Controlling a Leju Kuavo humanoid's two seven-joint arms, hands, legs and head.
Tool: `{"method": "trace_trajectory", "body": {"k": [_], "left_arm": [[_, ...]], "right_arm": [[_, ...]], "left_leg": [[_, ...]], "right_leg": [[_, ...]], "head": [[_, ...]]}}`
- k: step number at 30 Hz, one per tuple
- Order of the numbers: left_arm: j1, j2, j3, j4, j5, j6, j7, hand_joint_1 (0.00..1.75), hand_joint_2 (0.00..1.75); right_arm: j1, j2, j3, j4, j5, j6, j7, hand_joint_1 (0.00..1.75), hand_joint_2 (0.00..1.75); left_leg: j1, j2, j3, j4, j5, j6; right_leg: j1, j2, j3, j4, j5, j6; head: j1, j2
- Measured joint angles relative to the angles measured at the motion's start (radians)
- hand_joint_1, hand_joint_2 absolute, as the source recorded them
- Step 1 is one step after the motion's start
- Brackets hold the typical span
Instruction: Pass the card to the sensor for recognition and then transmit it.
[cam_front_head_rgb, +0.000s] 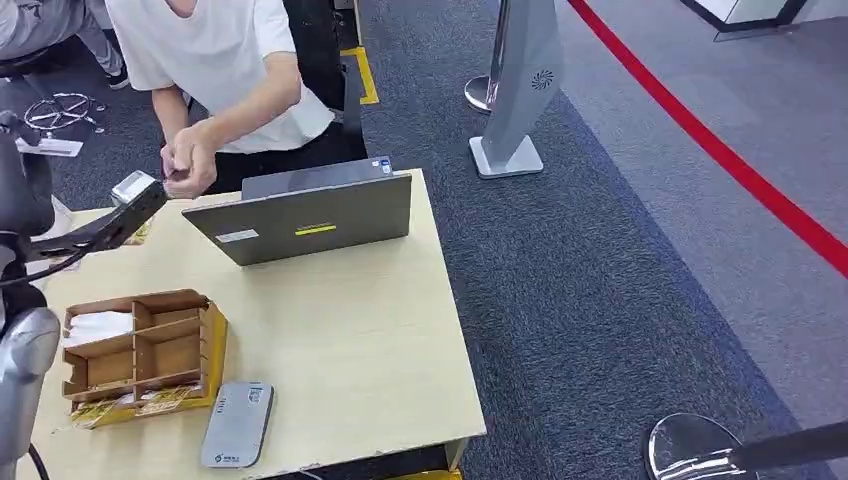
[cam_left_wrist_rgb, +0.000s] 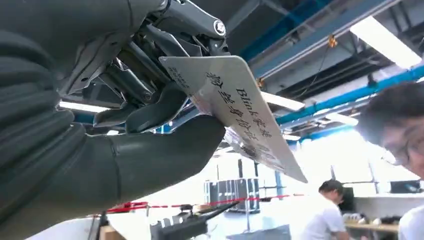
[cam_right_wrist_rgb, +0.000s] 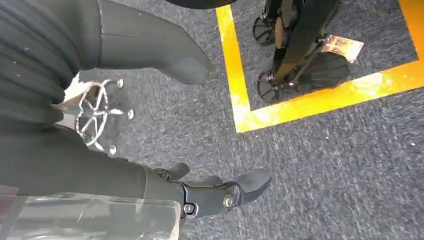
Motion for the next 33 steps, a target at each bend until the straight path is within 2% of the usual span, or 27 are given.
{"method": "trace_trajectory", "body": {"k": [6, 7, 20, 33], "left_arm": [[0.004, -0.002, 0.010, 0.046, -0.005, 0.001, 0.005, 1.75, 1.75], [0.004, -0.003, 0.013, 0.049, -0.005, 0.001, 0.006, 0.00, 1.75], [0.021, -0.021, 0.026, 0.053, 0.076, 0.021, -0.029, 0.00, 1.75], [0.123, -0.022, 0.060, -0.083, 0.179, 0.031, -0.065, 0.00, 1.75]], "right_arm": [[-0.005, -0.005, 0.000, 0.026, -0.013, -0.014, 0.011, 0.00, 1.75], [-0.005, -0.005, 0.000, 0.028, -0.014, -0.017, 0.014, 0.00, 1.75], [-0.007, -0.019, 0.000, 0.044, -0.018, -0.015, 0.010, 0.00, 1.75], [-0.001, -0.026, 0.000, 0.028, -0.034, 0.012, 0.015, 0.00, 1.75]], "left_leg": [[0.000, 0.000, -0.001, 0.000, 0.000, 0.000], [0.000, 0.000, -0.001, 0.000, 0.000, 0.000], [0.000, 0.000, -0.001, 0.000, 0.000, 0.000], [0.000, 0.000, -0.001, 0.000, 0.000, 0.000]], "right_leg": [[0.000, 0.000, -0.001, 0.000, 0.000, 0.000], [0.000, 0.000, -0.001, 0.000, 0.000, 0.000], [0.000, 0.000, -0.001, 0.000, 0.000, 0.000], [0.000, 0.000, -0.001, 0.000, 0.000, 0.000]], "head": [[0.000, 0.000], [0.000, 0.000], [0.000, 0.000], [0.000, 0.000]]}}
